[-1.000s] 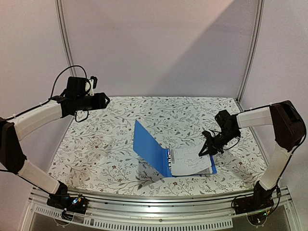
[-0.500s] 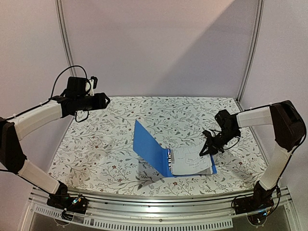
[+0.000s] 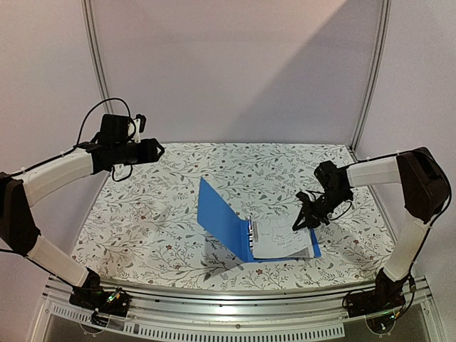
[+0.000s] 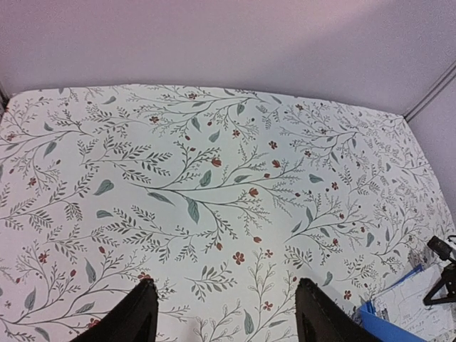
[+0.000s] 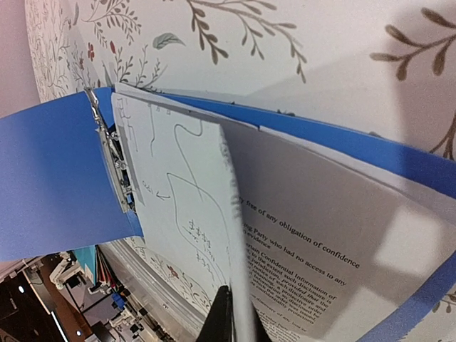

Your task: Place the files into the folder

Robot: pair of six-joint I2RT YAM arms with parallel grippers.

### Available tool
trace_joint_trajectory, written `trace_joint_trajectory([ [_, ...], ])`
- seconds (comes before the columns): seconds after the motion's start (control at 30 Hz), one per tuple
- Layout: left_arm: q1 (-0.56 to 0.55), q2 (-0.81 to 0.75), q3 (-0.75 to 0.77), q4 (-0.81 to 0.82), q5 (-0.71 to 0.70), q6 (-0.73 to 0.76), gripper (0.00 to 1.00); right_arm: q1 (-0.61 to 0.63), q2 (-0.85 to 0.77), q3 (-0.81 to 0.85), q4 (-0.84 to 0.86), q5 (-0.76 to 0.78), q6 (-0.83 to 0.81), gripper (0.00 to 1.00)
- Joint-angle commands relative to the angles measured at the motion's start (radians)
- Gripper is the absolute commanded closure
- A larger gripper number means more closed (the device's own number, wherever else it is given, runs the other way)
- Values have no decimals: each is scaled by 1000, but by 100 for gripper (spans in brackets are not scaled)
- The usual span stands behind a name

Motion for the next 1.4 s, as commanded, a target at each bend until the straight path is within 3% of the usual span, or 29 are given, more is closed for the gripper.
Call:
trace_joint_trajectory([
  [0.0,13,13,-1,10,13,-4,34,7,13,16,-32,13,-14,93],
  [0.47,15,9,0,10,22,-7,34,10,-36,84,-197,217,-32,60],
  [0.8,15,-4,-1,19,11,-1,34,10,-107,154,-317,500,-51,47],
  [0.93,4,-9,48,1,9,-4,36,22,-134,165,-229,442,-54,46],
  [1.1,-213,12,298,-148,-155,52,35,89,-158,150,-46,369,-49,48],
  [1.37,-519,264,635,-296,-166,0,37,95,-169,24,251,216,45,57],
])
